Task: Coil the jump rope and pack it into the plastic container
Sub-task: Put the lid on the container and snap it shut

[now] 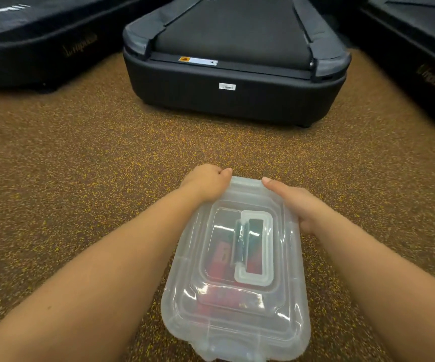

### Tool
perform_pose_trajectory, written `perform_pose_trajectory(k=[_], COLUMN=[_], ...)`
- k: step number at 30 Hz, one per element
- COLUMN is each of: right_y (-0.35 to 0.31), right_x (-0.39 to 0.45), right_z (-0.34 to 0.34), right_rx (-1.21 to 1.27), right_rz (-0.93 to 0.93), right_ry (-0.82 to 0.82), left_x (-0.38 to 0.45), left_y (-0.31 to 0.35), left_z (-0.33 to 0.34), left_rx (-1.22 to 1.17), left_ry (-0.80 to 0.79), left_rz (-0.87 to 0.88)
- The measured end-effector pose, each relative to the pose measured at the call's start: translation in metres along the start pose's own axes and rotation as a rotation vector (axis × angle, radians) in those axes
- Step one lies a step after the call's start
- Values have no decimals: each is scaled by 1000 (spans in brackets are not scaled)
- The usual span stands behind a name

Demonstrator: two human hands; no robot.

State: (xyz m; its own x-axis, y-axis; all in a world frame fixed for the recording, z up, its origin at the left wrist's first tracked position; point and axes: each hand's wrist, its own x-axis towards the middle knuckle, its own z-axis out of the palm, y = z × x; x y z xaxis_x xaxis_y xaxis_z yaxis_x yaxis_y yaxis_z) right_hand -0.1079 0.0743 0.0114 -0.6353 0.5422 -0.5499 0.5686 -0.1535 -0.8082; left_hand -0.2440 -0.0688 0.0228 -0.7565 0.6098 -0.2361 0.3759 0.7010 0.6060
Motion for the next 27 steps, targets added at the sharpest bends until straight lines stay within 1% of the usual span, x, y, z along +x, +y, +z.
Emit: perform_pose_trajectory(k=[3, 5, 9, 13, 17, 21, 25, 27], right_y=[-1, -1, 5, 7, 4, 4, 5, 5], right_x=[4, 4, 5, 3, 1, 5, 5, 7], right_z=[-4, -3, 0, -1, -3, -5, -6, -7], right_rx=[10, 53, 189, 262, 215, 80, -84, -109], right_rz=[38, 26, -43, -138, -208, -254, -334, -357], right_ry=[-72, -86, -83, -77, -189, -147, -100, -83], left_x=[1, 2, 6, 5, 3, 4, 6, 6], left_y=[0, 1, -2, -6, -10, -10, -11, -10], left_z=[-1, -5, -9, -9, -7, -3, 0, 0], left_rx=[-71, -122, -184, -214, -359, -415, -412, -418], left_ry=[-48, -98, -184, -212, -245, -192, -167, -138], left_rz=[-21, -33, -42, 11, 52, 49, 86, 97])
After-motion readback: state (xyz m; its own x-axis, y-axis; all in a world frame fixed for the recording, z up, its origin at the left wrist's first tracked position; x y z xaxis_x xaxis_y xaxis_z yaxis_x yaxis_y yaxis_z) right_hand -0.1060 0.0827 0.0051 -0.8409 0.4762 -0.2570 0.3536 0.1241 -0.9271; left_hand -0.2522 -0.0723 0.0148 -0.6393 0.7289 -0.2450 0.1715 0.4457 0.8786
